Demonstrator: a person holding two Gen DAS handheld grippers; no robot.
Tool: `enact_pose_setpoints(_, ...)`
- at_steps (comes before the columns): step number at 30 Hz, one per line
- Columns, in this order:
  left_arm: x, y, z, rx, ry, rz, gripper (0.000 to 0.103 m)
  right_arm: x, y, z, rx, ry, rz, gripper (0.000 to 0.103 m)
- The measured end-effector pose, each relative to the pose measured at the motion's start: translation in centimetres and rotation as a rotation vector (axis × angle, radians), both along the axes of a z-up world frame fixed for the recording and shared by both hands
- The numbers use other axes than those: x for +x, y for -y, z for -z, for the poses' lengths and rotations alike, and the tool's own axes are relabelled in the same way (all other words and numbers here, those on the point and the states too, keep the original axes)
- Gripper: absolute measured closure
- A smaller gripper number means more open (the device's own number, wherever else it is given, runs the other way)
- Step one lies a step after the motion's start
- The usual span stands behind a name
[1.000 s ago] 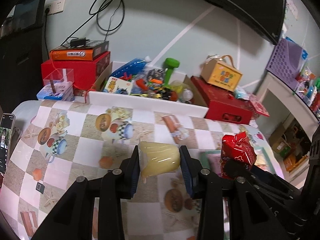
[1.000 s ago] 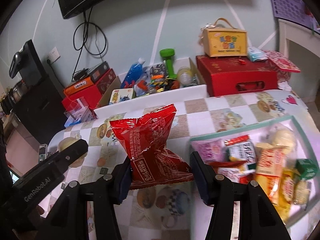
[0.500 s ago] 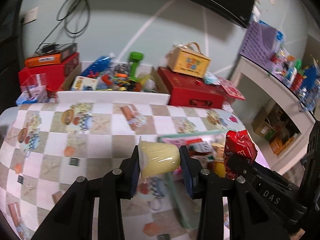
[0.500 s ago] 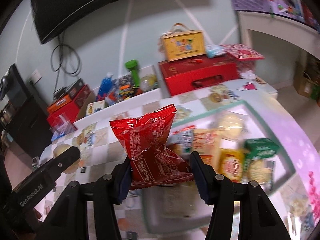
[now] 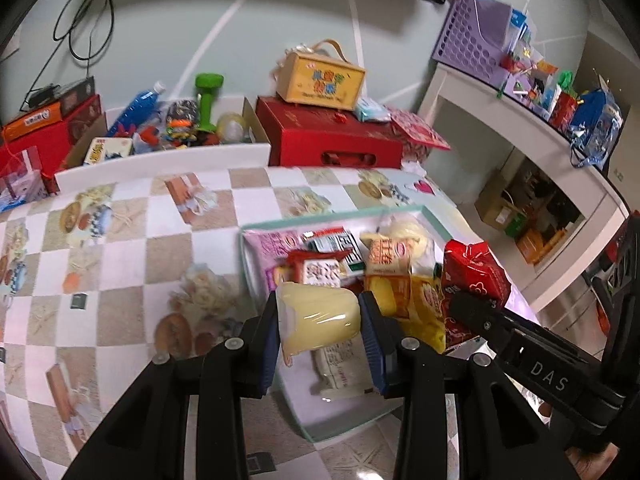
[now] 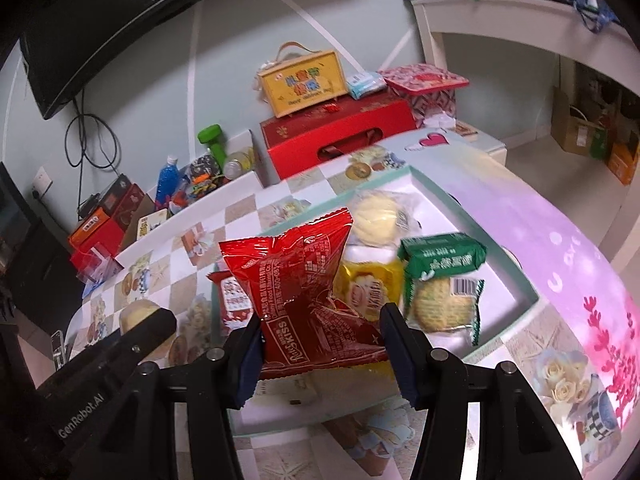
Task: Organize snacks
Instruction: 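Lower the jelly cup into the tray with the left tool while the right releases the red bag there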
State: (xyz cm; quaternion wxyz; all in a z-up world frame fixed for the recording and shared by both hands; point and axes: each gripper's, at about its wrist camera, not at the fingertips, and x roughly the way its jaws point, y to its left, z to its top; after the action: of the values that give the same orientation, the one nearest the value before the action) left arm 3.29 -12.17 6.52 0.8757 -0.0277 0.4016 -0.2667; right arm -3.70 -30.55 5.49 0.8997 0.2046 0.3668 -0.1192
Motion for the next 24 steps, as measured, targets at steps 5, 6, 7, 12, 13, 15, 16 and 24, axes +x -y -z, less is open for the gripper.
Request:
enact_pose_setpoints(5,0.2,1.1,1.6,0.021,-0.022,0.013,0.064,0.2,0.5,1.4,0.018,-0.023,-0.007,0.045)
enact_pose_setpoints(6,0.3,1.3,2.1,0.029,-0.032,0.016,0.064,0.3,0.5,1.7,0.02,-0.029,-0.013,0.045)
enact_pose_setpoints(7,0.4,1.6,2.6,0.038,-0.043,0.017,0.064,0.5,0.5,2.1,0.022,-0.038,-0.019,0.045)
enact_pose_setpoints(12,0.7,2.3,4.0,0.063,-0.07,0.021,0.064,1.0,0.4,3.6,0.034,-0.074,-0.06,0.045)
enact_pose_setpoints(13,0.7,2.5,4.1,0.067,-0.07,0.022,0.064,1.1,0.4,3.7,0.035,-0.073,-0.064,0.045)
enact_pose_setpoints(15,0.6,2.8,4.3,0.076,-0.072,0.024,0.064,1.1,0.5,3.9,0.04,-0.074,-0.068,0.045)
enact_pose_setpoints(16,0.6,2.9,4.5,0.081,-0.074,0.026,0.064,1.1,0.4,3.9,0.043,-0.075,-0.07,0.045)
enact_pose_setpoints(24,0.8,3.5,5.3,0.097,-0.103,0.029,0.064,1.4,0.8,4.5,0.057,-0.102,-0.079,0.044)
